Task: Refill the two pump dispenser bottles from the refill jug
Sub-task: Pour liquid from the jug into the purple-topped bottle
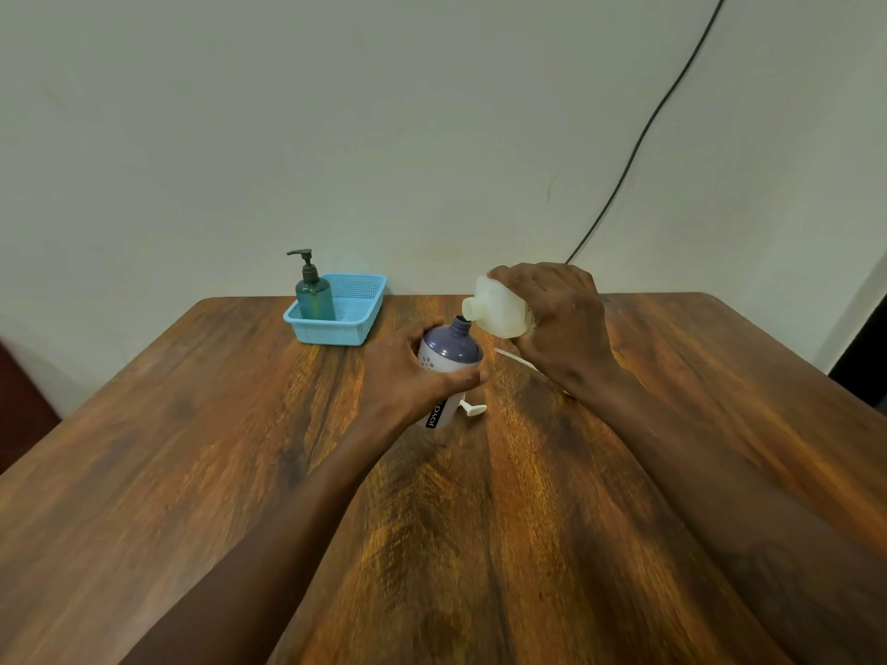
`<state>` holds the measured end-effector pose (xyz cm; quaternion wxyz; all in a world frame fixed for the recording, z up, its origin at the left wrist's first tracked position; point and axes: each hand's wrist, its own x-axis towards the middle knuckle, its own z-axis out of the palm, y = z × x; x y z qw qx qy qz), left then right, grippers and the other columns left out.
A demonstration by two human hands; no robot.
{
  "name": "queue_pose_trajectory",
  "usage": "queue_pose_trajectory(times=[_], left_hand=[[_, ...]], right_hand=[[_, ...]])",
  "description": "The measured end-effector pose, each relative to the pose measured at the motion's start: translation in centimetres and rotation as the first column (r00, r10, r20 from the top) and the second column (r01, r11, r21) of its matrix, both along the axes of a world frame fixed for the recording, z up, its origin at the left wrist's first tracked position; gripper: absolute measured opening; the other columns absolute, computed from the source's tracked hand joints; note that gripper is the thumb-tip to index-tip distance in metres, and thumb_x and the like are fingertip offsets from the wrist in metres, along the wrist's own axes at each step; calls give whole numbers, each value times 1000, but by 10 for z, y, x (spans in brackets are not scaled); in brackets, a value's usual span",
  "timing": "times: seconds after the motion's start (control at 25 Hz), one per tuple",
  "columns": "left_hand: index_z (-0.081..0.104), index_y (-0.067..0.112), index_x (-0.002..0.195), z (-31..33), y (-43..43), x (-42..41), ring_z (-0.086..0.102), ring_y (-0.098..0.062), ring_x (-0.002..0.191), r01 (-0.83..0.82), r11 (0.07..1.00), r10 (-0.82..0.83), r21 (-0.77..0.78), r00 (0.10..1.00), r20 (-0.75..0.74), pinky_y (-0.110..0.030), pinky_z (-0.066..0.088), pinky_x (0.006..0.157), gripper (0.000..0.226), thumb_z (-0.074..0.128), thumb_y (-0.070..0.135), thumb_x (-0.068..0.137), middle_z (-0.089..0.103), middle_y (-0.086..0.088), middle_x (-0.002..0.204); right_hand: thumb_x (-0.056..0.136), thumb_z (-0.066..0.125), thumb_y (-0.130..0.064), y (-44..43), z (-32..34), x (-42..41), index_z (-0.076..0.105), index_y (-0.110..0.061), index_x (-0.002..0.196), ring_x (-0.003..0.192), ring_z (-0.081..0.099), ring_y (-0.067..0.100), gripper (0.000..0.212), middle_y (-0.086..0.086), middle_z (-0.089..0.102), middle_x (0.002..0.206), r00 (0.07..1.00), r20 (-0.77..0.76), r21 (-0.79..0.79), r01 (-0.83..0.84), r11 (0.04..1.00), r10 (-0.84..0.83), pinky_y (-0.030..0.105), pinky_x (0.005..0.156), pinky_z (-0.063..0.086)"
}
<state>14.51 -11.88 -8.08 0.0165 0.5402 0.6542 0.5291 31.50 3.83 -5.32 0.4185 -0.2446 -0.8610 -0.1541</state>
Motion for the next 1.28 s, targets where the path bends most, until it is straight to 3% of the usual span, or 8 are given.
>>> queue_pose_trajectory(times=[0.32,0.48,0.68,1.28], left_hand=[[67,35,119,0,0,0,64,8,87,-13,1000,13,-11,1000,-3,-10,54,70,70,93,58,58,68,19,98],[63,40,114,3,-2,2,64,7,87,-5,1000,5,-18,1000,0,-12,54,69,65,94,56,59,66,22,95],[66,34,117,4,-1,2,63,10,82,-11,1000,11,-18,1000,7,-5,50,68,67,95,53,60,64,22,93],[66,38,113,1,-3,-1,66,6,85,1,1000,-1,-2,1000,23,-12,55,71,64,94,56,58,69,19,96]], right_hand=[[67,90,-26,2,1,0,53,-28,140,117,61,28,82,3,67,129,1000,6,18,1,1000,-1,45,97,46],[67,90,-27,3,2,0,54,-28,141,119,61,28,82,3,67,130,1000,14,12,0,1000,0,46,98,45],[67,89,-26,2,3,0,55,-27,141,119,61,29,81,4,67,131,1000,8,9,-4,1000,4,47,99,45],[61,90,-17,2,6,-1,57,-26,139,119,60,30,86,5,67,131,1000,27,46,-17,999,16,45,100,43]])
